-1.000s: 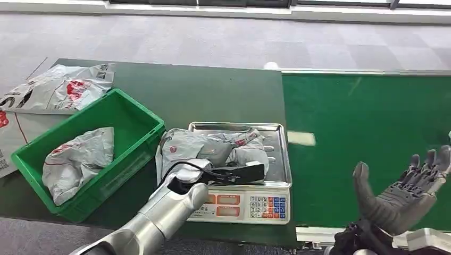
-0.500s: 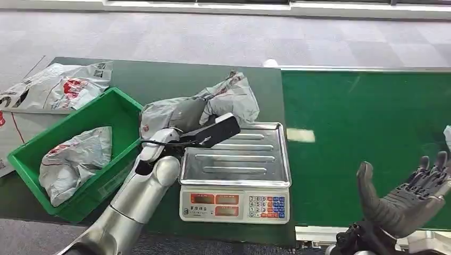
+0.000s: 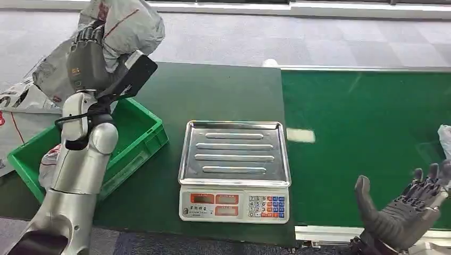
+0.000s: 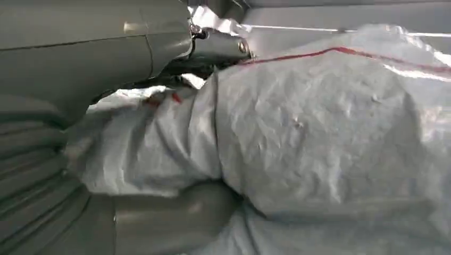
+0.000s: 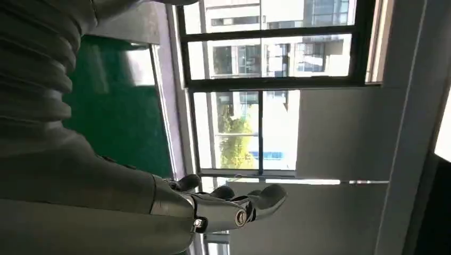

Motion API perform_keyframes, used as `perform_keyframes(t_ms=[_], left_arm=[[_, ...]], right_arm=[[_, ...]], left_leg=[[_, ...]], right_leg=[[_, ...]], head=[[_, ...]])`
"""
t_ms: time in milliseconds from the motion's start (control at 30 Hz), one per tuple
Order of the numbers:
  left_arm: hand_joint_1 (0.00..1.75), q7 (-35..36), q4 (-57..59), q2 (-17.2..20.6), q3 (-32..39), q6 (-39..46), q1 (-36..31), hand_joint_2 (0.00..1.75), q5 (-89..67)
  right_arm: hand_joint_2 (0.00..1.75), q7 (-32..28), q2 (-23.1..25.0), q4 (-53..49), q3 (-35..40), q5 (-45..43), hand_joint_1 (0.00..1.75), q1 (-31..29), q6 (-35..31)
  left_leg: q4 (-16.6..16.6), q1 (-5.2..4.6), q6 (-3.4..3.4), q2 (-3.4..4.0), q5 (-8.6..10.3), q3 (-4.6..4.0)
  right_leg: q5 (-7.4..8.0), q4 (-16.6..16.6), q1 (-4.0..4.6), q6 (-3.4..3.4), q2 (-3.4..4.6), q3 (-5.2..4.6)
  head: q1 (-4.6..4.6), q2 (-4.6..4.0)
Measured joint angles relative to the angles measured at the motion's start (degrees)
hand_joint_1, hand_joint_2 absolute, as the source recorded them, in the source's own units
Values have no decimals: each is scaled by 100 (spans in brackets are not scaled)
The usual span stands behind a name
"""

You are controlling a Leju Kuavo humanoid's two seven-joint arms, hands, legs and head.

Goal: Moved the parcel from conveyor to table for the left to box.

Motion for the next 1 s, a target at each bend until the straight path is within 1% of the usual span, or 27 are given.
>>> perform_keyframes(t_ms=[167, 467, 567, 700, 767, 833, 900, 1000], left_arm=[[0, 269, 279, 174, 377, 59, 250, 175, -423], [0, 787, 463, 411, 969, -179, 579, 175, -795], [0, 800, 417, 476, 1220, -238, 727, 175, -732], [0, 590, 56, 511, 1523, -267, 1122, 175, -426], [0, 307, -173, 518, 1650, -234, 1320, 175, -40], [0, -321, -600, 507, 1735, -3, 1680, 175, 607], [0, -1416, -1245, 430, 1759, 203, 2252, 175, 1944], [0, -2789, -2402, 297, 1737, 280, 3445, 175, 3618]], right_arm=[[175, 171, -13, 4, 90, 182, 0, 23, 229], [175, 376, -13, 11, 124, 301, 0, 52, 535], [175, 424, -13, 20, 129, 343, 0, 78, 603], [175, 503, -9, 20, 133, 415, 0, 139, 625], [175, 514, -2, 20, 133, 439, 0, 162, 610], [175, 514, 2, 17, 131, 476, 0, 239, 540], [175, 505, 7, 9, 133, 472, 0, 407, 448], [175, 463, 9, -2, 131, 319, 0, 671, 479]], left_leg=[[0, 0, 0, 0, 0, -2], [0, 0, 0, 0, 0, -6], [-1, 0, 0, 0, 0, -6], [-1, 0, -1, 2, -1, -8], [-1, 0, -1, 2, -1, -11], [-1, -2, -2, 8, -6, -10], [-1, -5, -2, 14, -13, -9], [-2, -8, -1, 44, -46, 5]], right_leg=[[0, 0, -1, 0, 0, -2], [0, 0, 0, 0, 2, -8], [-1, 0, 1, -1, 1, -8], [-3, 1, 0, -4, 1, -10], [-3, 1, 0, -4, 1, -11], [-5, 0, -3, -5, 6, -13], [-11, 0, -5, -9, 11, -14], [-28, -1, -8, -5, 38, -10]], head=[[0, 0], [-2, 0], [-2, 0], [-2, 0], [-2, 0], [-2, 0], [-2, 0], [-2, 0]])
